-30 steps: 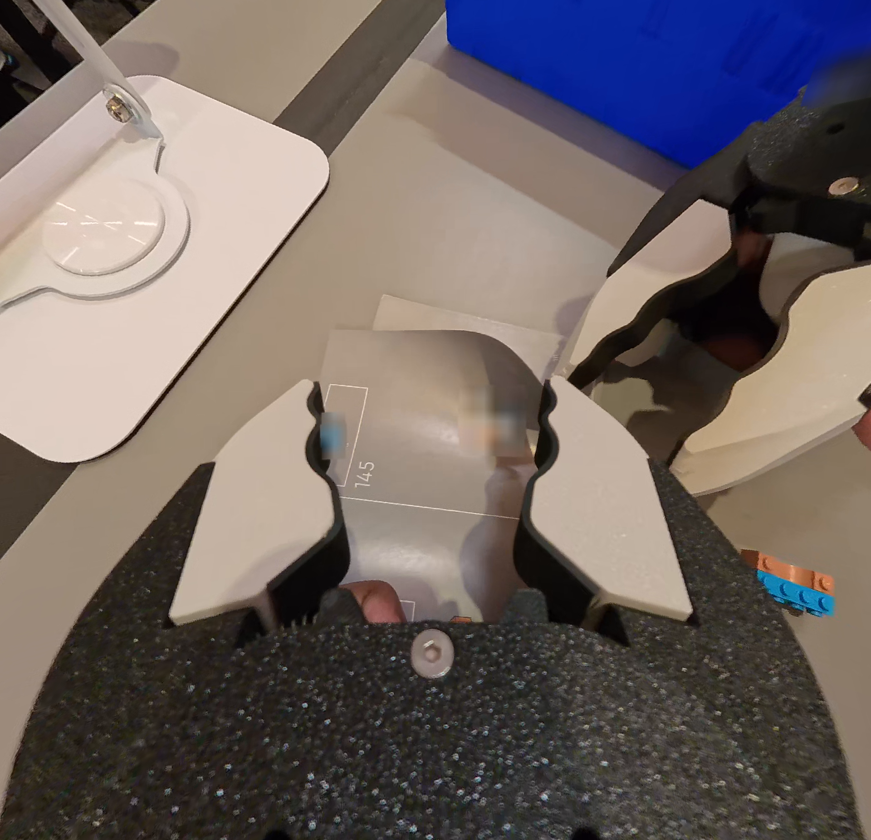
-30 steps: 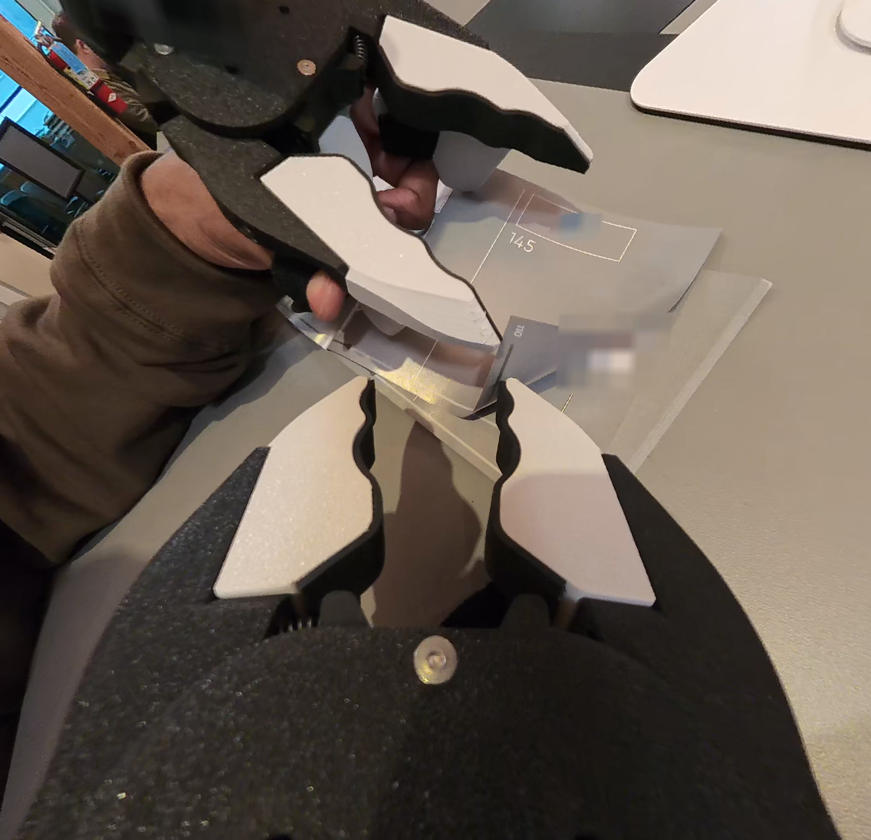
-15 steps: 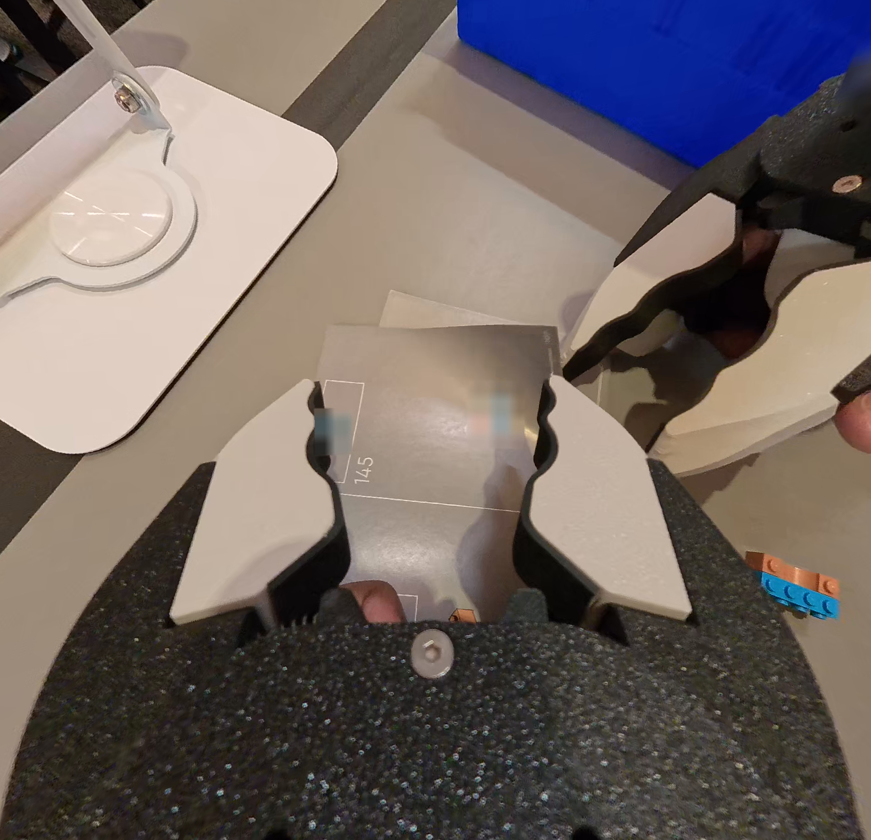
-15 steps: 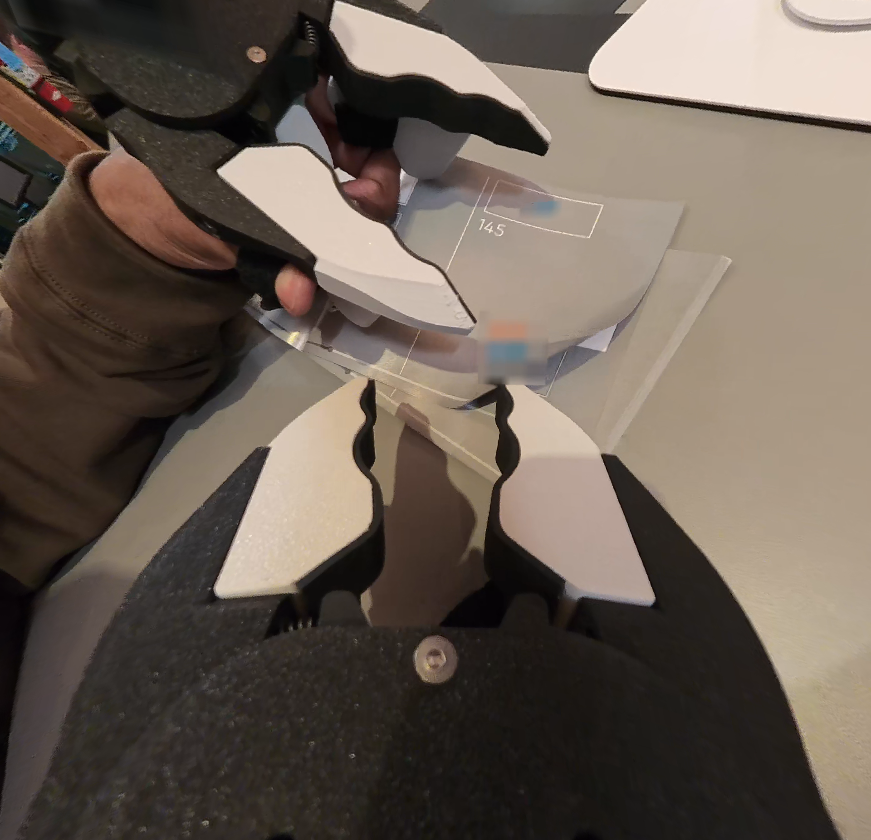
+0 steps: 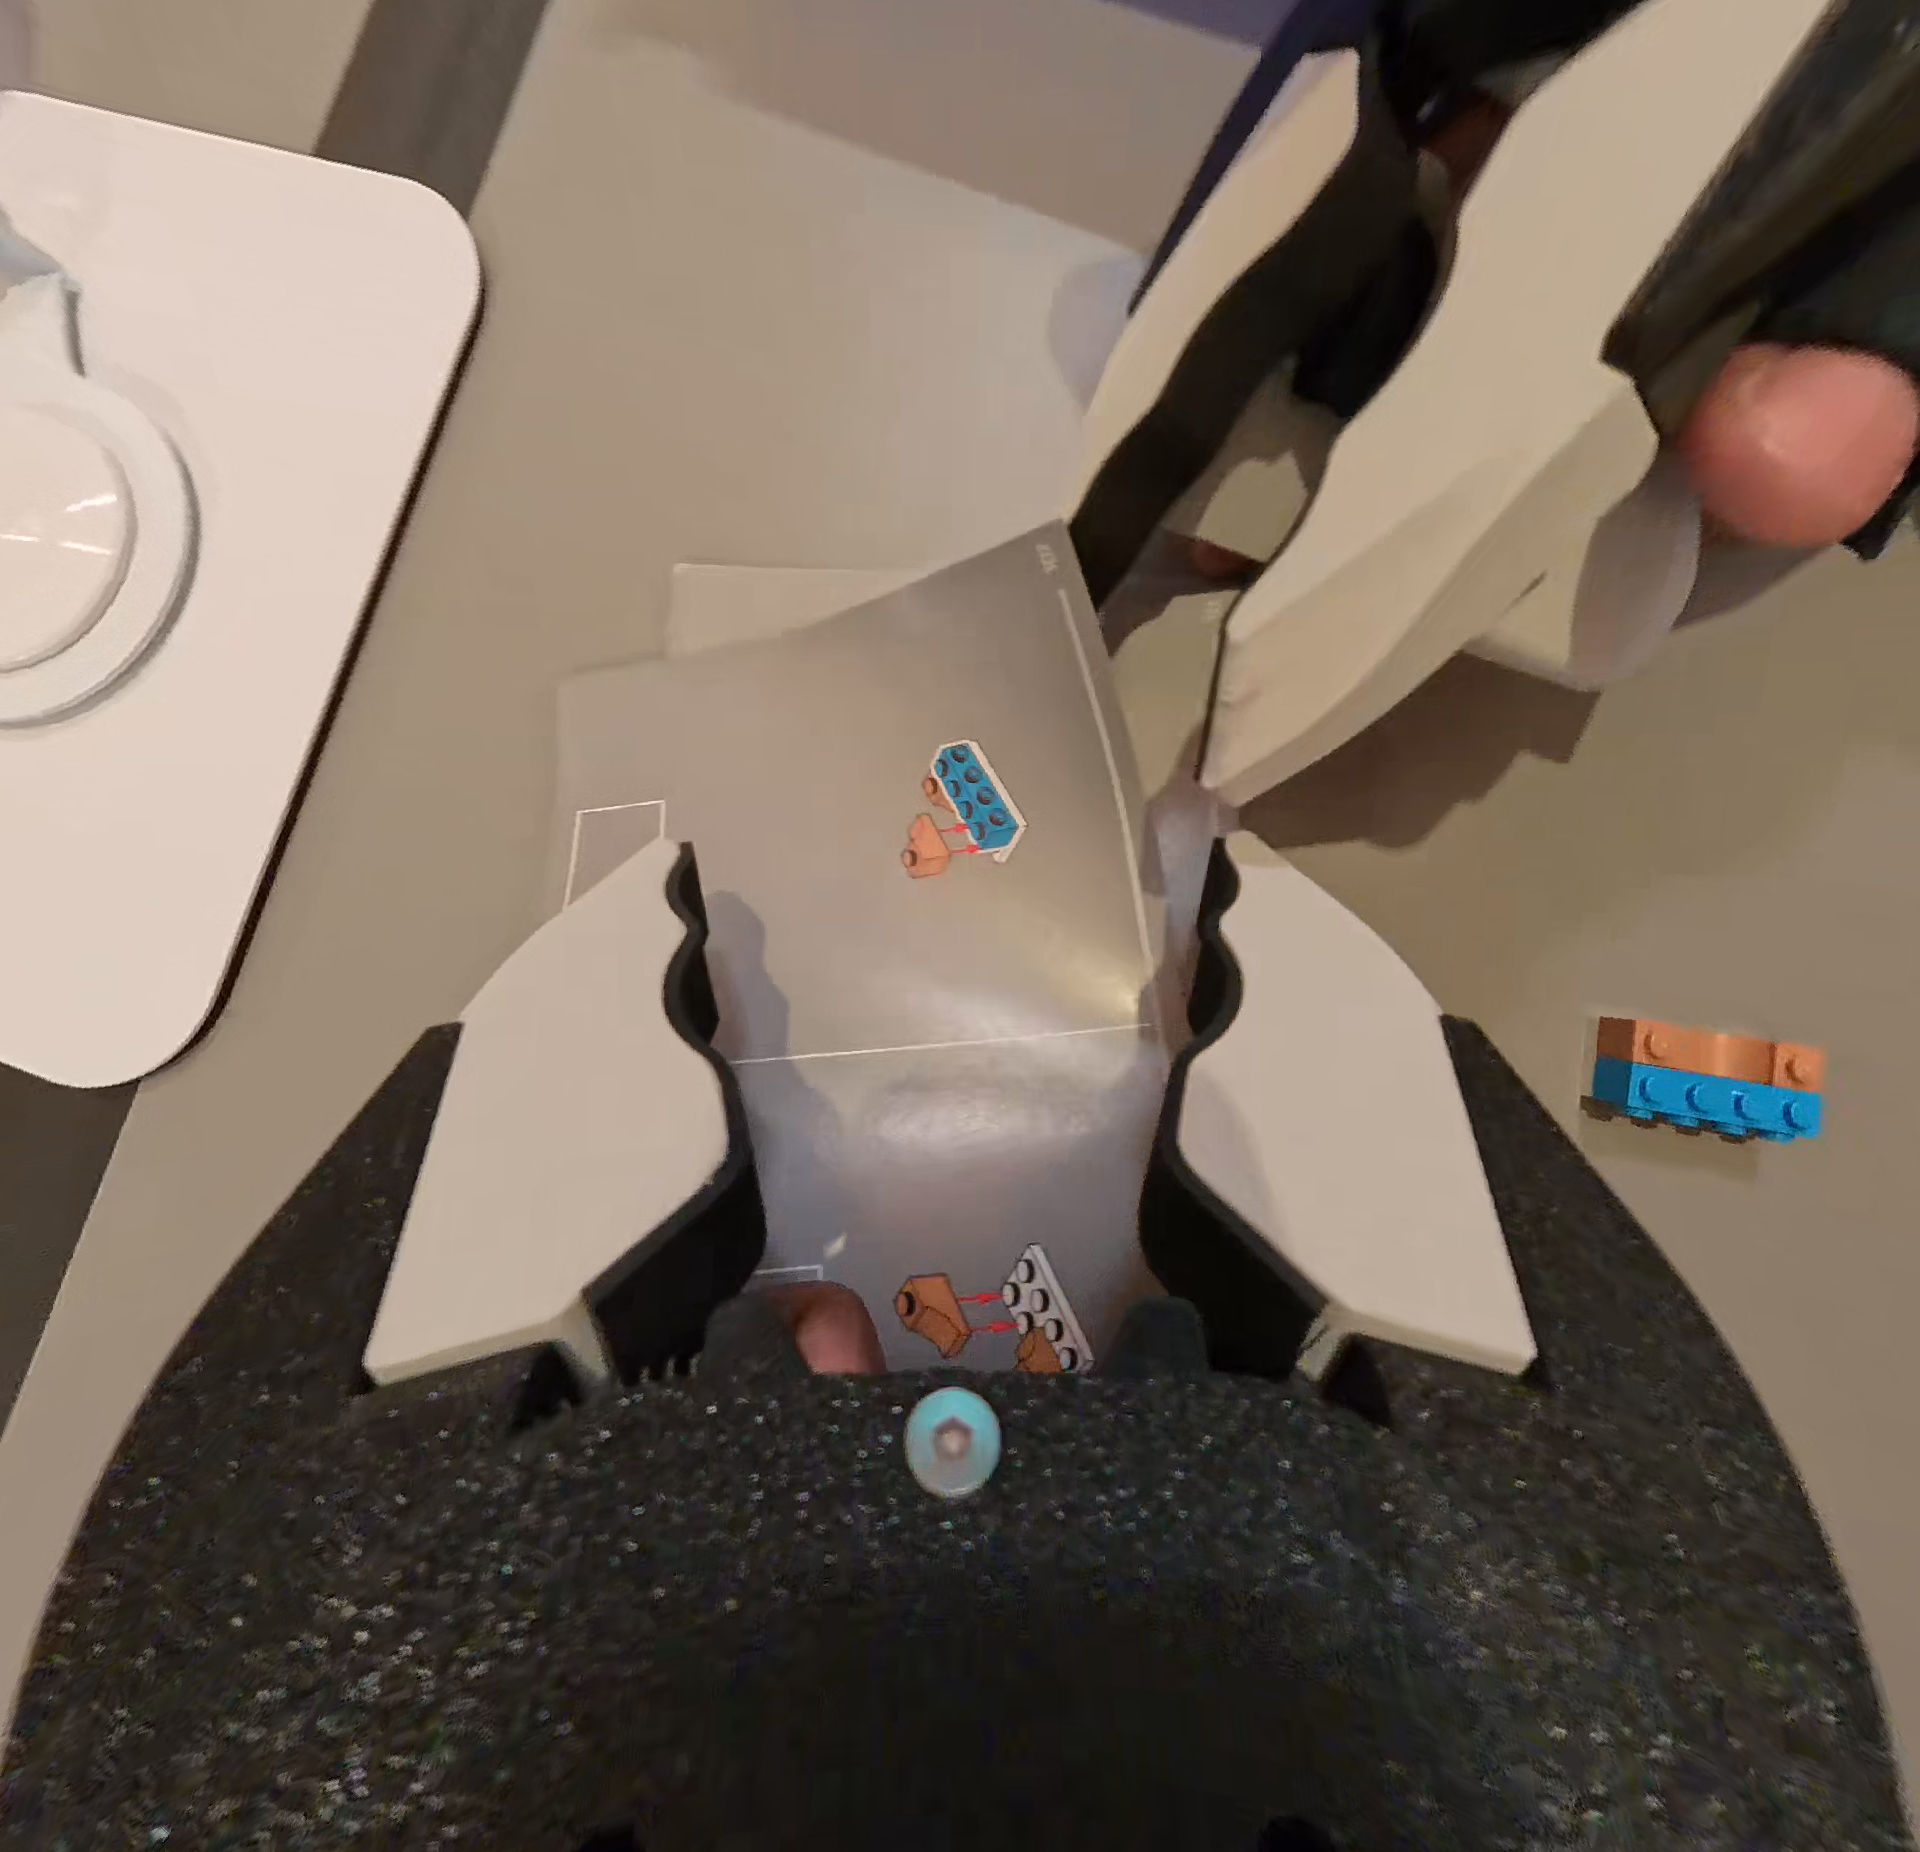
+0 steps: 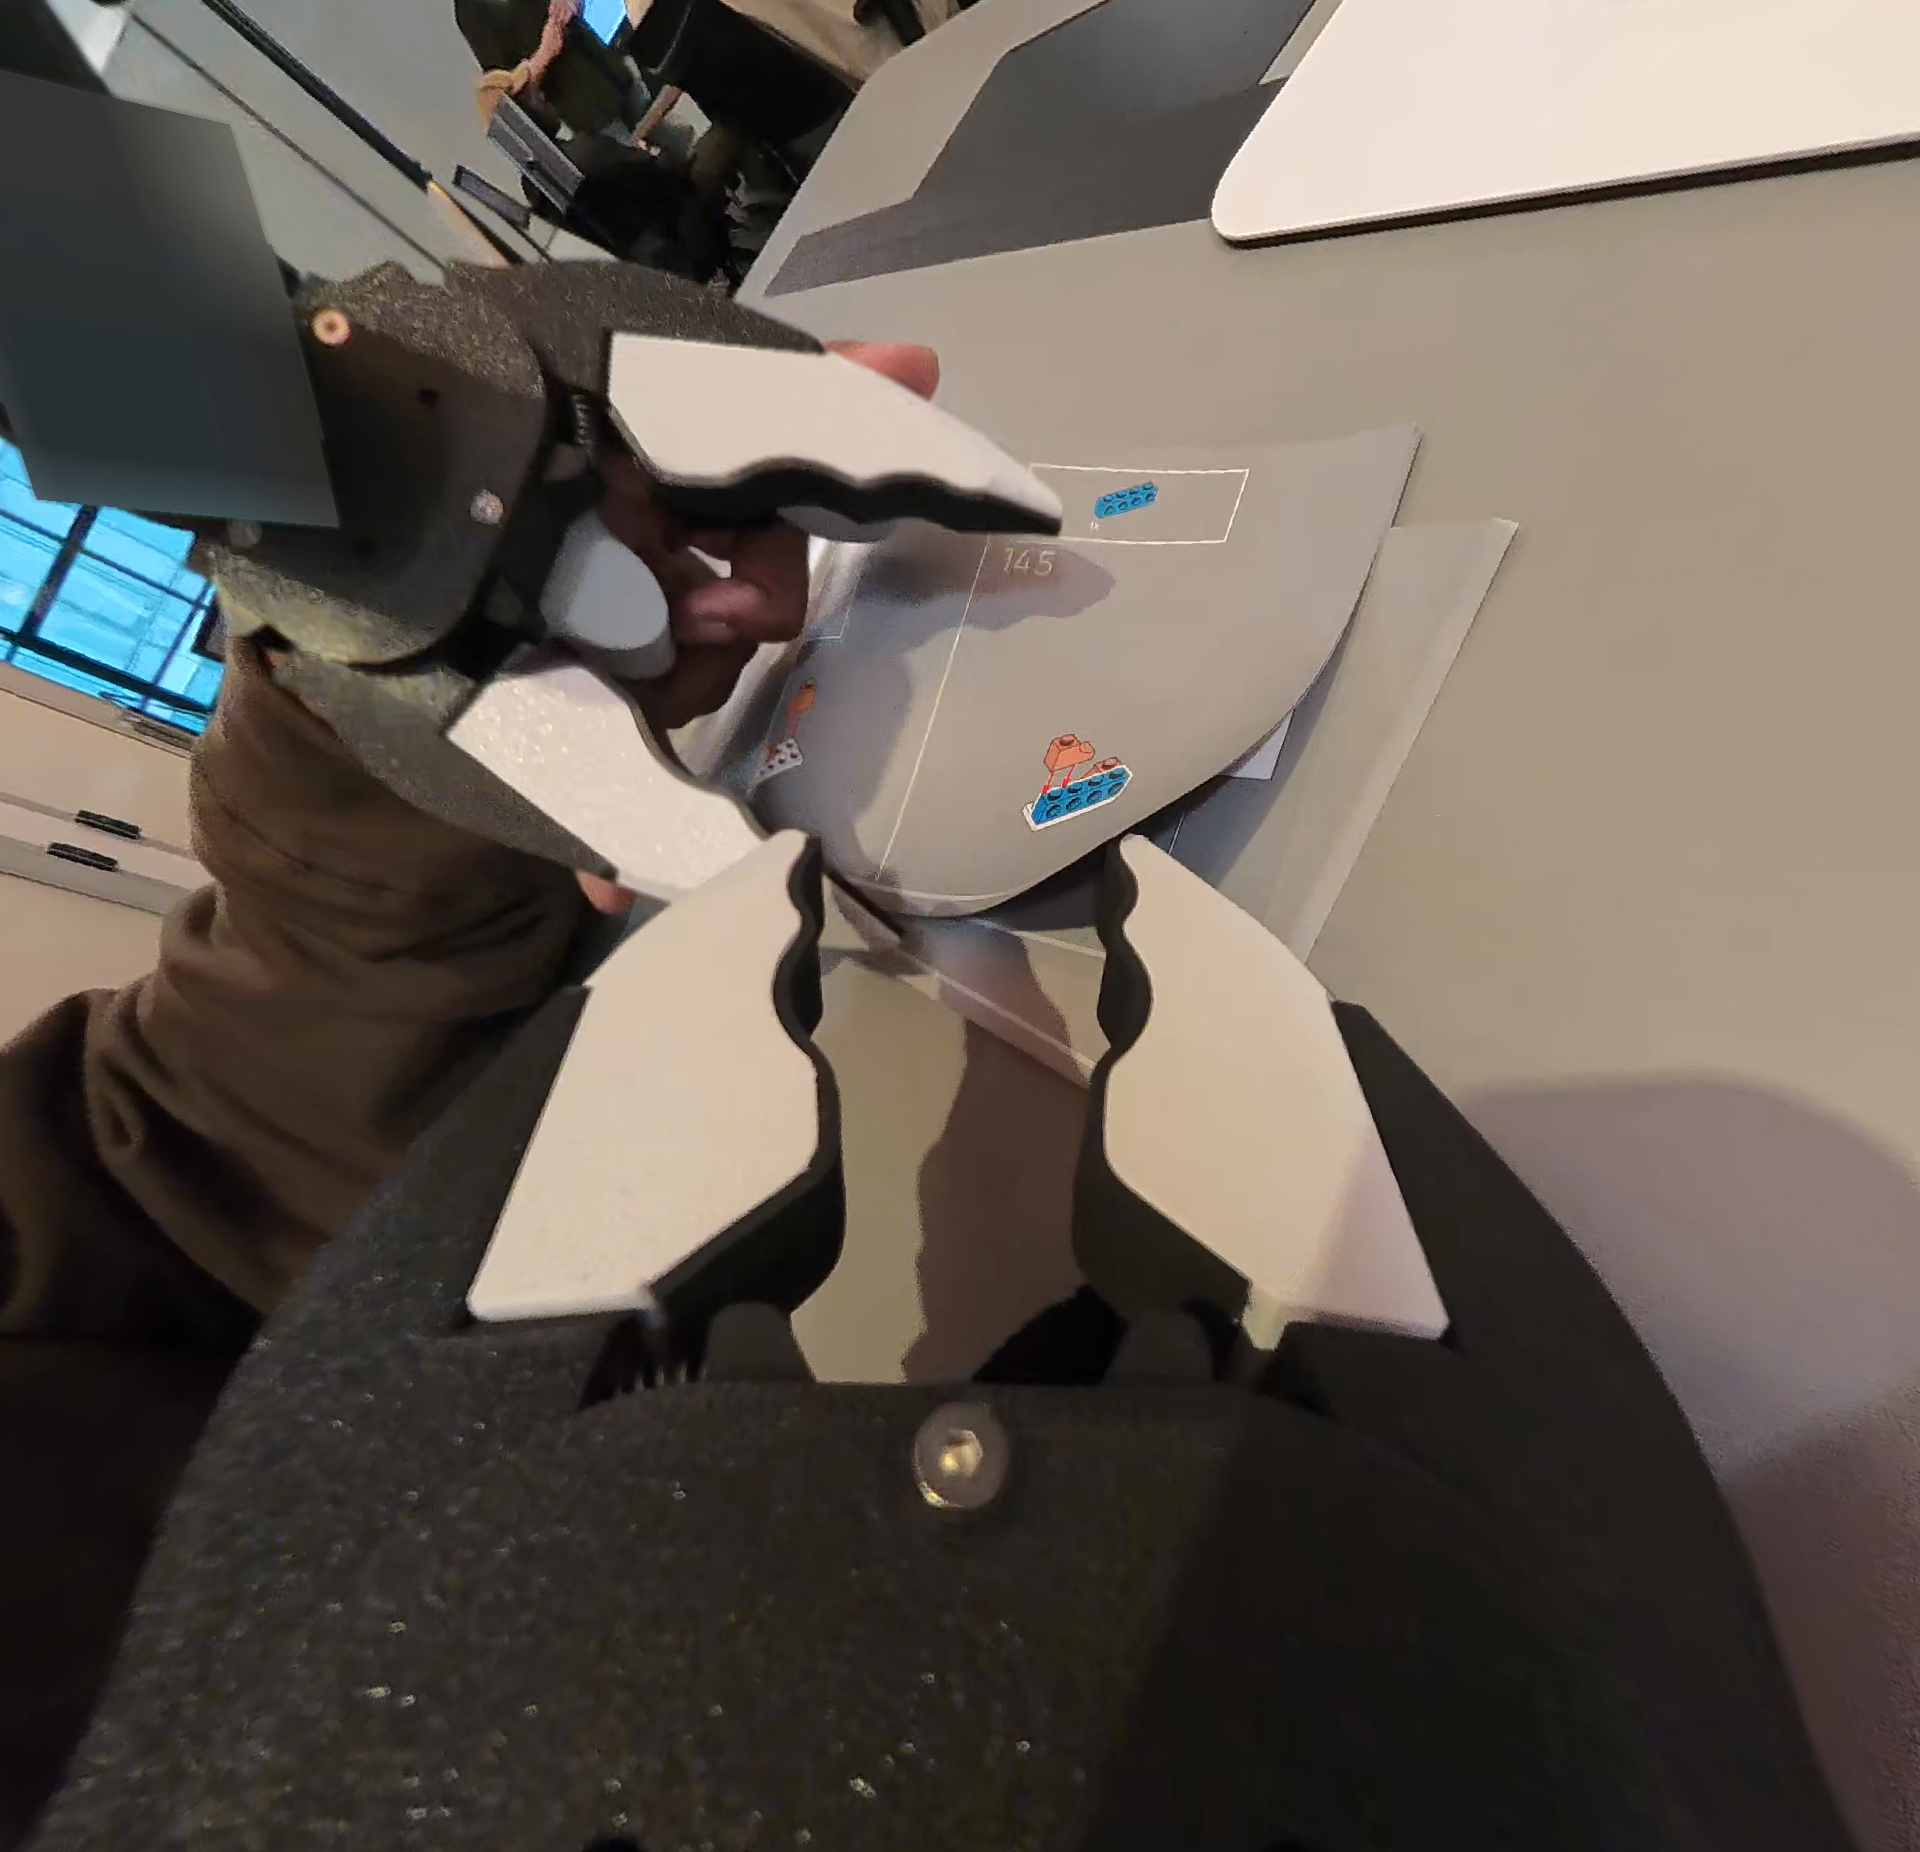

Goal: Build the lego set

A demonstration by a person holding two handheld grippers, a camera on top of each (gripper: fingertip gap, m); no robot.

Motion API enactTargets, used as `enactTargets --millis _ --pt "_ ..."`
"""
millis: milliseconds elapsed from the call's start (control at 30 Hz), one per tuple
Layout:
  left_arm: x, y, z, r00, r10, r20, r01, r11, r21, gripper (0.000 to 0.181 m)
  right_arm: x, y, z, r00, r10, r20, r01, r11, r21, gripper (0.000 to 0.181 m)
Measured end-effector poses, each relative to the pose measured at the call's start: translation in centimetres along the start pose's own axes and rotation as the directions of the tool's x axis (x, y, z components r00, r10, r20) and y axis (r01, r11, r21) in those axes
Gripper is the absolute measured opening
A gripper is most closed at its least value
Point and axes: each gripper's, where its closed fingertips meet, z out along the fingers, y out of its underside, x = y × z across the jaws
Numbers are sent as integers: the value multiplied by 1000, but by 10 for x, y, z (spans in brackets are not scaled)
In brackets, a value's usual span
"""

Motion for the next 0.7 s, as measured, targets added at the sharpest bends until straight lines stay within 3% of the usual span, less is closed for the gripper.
enactTargets --millis 200,467,700 --pt "0 7 9 1000 15 24 -14 998 -59 91 -2 0 0 1000 -14 8 14 1000 0 51" --pt "-10 5 3 998 -51 41 51 998 -20 89 -7 -2 0 999 -3 44 2 1000 16 51" --pt "0 1 5 1000 -14 21 15 1000 -28 89 -9 -4 -1 997 17 77 -20 999 31 50"
